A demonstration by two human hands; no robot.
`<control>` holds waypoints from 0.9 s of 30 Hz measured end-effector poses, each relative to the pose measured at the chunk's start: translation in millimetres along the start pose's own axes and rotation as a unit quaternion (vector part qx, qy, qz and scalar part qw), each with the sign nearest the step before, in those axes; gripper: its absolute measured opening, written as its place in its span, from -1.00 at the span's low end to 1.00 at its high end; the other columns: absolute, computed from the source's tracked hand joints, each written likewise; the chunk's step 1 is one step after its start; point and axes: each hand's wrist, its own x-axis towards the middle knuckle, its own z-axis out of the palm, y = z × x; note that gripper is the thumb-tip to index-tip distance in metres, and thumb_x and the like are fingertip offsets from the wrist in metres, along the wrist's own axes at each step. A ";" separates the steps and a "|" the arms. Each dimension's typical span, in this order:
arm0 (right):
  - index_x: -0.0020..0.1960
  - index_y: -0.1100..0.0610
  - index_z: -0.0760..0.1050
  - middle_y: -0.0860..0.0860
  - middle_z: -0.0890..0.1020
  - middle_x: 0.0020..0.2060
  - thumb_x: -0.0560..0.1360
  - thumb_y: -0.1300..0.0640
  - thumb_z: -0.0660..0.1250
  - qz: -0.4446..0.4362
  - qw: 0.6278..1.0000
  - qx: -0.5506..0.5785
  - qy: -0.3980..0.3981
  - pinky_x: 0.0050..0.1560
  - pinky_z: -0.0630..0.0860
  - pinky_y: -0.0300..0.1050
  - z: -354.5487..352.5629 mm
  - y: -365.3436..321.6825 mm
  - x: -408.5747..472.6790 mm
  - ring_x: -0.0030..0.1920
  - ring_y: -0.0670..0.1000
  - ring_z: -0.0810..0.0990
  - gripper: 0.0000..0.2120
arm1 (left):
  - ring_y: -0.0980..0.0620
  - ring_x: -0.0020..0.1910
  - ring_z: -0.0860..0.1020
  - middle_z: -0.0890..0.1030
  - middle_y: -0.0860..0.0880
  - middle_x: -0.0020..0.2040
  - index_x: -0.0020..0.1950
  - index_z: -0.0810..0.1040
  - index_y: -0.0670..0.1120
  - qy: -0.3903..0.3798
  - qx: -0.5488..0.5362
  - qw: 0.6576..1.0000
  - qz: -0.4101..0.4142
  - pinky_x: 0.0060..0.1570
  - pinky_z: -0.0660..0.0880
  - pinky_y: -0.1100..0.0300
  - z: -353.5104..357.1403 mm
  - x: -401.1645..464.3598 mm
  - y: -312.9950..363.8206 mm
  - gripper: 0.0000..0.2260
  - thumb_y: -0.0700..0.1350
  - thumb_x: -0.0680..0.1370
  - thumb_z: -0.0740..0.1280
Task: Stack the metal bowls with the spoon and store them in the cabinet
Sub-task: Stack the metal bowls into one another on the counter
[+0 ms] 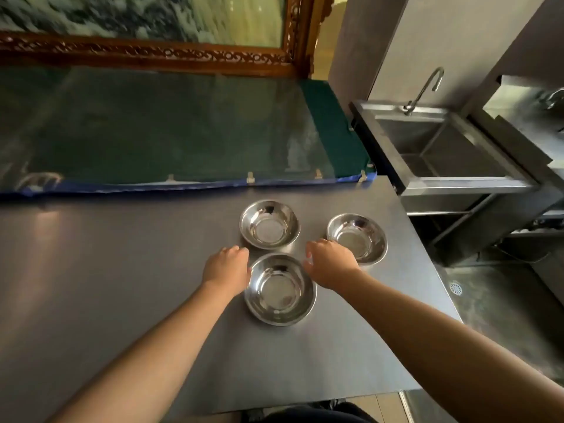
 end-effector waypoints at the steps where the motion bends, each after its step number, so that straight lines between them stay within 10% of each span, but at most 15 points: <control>1: 0.15 0.11 0.56 0.07 0.65 0.05 0.59 -0.03 0.26 0.007 1.000 -0.003 -0.020 0.02 0.60 0.06 3.4 1.0 0.4 0.06 0.15 0.62 -0.73 | -0.13 0.13 0.60 0.62 -0.05 0.11 0.12 0.56 -0.06 -0.023 0.006 1.000 -0.012 0.03 0.53 0.01 2.9 -1.9 -0.1 -0.82 -0.04 0.57 0.30; 15: 0.25 0.06 0.38 0.07 0.66 -0.01 0.56 0.07 0.27 0.012 0.990 0.086 -0.108 -0.12 0.57 0.05 76.1 38.6 12.4 -0.07 0.17 0.65 -0.72 | -0.16 0.13 0.62 0.63 -0.09 0.17 0.29 0.48 -0.07 -0.071 -0.085 0.984 -0.142 0.00 0.54 -0.01 74.3 -34.3 25.6 -0.71 -0.06 0.58 0.32; 27: 0.31 0.12 0.47 0.06 0.68 0.01 0.50 0.12 0.36 0.108 0.931 0.292 -0.192 0.00 0.60 -0.02 103.7 71.6 13.4 0.01 0.12 0.66 -0.61 | -0.20 0.10 0.61 0.63 -0.16 0.16 0.23 0.56 -0.16 -0.029 -0.277 0.896 -0.346 0.05 0.54 0.05 86.1 -45.9 61.5 -0.72 -0.23 0.52 0.32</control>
